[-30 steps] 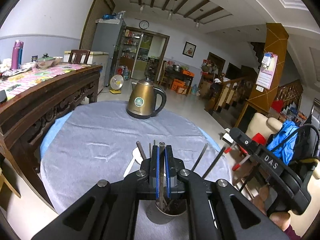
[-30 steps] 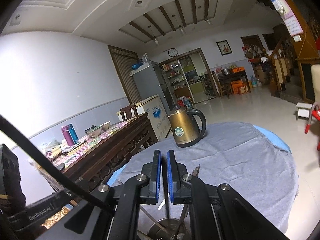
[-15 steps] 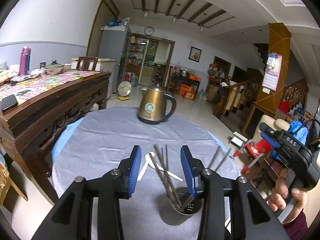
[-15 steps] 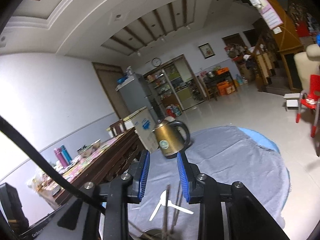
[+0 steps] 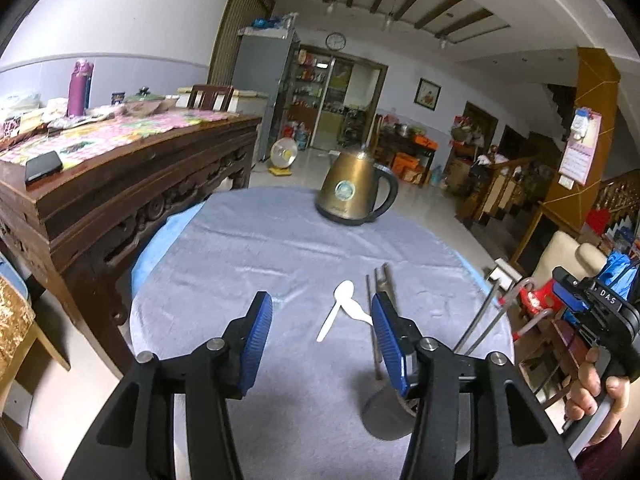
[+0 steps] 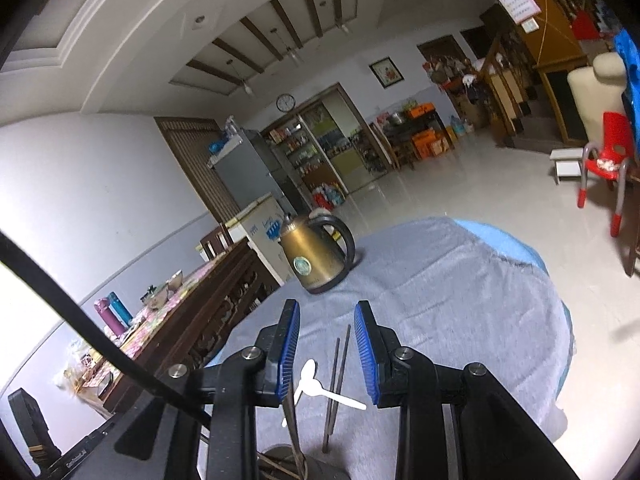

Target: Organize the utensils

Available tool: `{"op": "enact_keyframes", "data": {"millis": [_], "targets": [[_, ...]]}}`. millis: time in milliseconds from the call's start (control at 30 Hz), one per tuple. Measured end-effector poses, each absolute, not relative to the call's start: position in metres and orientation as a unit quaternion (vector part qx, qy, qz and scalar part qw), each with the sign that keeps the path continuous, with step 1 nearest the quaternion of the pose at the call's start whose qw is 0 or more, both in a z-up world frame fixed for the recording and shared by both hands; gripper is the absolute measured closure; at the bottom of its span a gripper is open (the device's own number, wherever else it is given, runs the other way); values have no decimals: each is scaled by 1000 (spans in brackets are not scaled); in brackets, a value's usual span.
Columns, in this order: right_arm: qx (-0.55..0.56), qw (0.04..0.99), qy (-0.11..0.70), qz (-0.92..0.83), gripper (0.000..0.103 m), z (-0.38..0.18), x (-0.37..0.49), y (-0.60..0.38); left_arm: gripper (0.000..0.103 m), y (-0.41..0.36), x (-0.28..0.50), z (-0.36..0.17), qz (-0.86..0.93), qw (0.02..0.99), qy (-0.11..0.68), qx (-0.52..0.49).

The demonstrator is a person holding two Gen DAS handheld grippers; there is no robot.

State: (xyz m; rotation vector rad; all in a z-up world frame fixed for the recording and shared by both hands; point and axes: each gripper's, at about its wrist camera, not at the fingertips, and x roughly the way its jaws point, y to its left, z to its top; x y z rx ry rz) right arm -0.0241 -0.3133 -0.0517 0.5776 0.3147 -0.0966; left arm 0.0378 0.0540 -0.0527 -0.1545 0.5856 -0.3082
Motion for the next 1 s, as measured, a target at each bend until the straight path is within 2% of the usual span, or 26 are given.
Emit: {"op": "enact_keyframes", "data": {"millis": [233,600,667,733,1000], "targets": [[286,932,222,-23,73,-82,0,-328,50,57,55,-82,-136,930,333,-71],[269,891,361,54,73,-161,78,-346,50,55,91,-137,-126,904,405,-61],[259,885,381,71,70,-171,97,-343,50,56,99,-148,-122,898,417,-63],[245,877,403,89,63,-180,122,-336,50,59,108,-157,-117,894,427,-63],[167,851,460,191,63,-202,214,-275,50,73,132,-172,-96,890,440,-66]]}}
